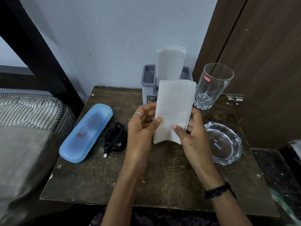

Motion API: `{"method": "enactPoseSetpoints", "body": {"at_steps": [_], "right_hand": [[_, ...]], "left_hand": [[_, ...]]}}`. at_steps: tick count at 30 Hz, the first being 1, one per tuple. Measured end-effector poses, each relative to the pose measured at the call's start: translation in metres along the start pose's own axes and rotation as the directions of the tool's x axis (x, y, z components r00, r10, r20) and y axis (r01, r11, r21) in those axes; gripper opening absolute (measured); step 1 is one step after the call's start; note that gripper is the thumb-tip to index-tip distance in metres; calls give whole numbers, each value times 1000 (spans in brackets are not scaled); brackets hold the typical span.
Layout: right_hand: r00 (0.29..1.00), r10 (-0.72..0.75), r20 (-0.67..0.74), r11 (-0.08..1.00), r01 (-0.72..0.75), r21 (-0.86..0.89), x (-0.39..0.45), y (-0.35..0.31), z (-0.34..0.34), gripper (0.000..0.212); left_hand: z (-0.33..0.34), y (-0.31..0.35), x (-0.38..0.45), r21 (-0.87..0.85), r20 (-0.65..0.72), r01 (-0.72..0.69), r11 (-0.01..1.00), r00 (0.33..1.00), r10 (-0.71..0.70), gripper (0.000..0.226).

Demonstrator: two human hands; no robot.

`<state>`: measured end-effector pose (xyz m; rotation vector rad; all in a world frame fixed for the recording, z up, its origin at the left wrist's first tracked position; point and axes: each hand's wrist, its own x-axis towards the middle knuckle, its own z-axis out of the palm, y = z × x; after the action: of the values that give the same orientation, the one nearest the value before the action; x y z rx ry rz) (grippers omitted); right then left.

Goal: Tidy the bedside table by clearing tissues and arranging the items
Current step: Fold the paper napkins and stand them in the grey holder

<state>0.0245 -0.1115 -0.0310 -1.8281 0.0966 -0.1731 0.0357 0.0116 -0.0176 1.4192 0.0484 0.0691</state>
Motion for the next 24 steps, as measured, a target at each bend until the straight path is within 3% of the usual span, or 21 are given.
{"method": "enactPoseSetpoints", "body": {"at_steps": [3, 8, 10, 16, 19, 24], "right_hand": [[999, -39, 24, 991, 42, -125, 0, 2, -4, 37], [984, -96, 148, 892, 151, -427, -6, 8, -3, 26], [982, -119, 147, 879, 173, -445, -5, 3, -2, 25], [920, -393, -18, 855, 358, -375, 33, -30, -12, 31], [891, -447, -81, 849, 394, -353, 68, -39, -13, 21], [878, -473, -76, 816, 405, -412, 104, -37, -2, 22]], "left_hand": [[-6, -2, 1, 296, 91, -86, 951, 994, 62, 29], [-6, -11, -3, 654, 181, -66, 754, 981, -71, 41], [-4, -8, -2, 677, 188, -90, 730, 981, -52, 42], [20, 29, 29, 688, 88, -263, 676, 955, 282, 23], [28, 37, 56, 705, 59, -325, 630, 912, 405, 23], [26, 23, 91, 755, -49, -275, 595, 882, 468, 22]]}}
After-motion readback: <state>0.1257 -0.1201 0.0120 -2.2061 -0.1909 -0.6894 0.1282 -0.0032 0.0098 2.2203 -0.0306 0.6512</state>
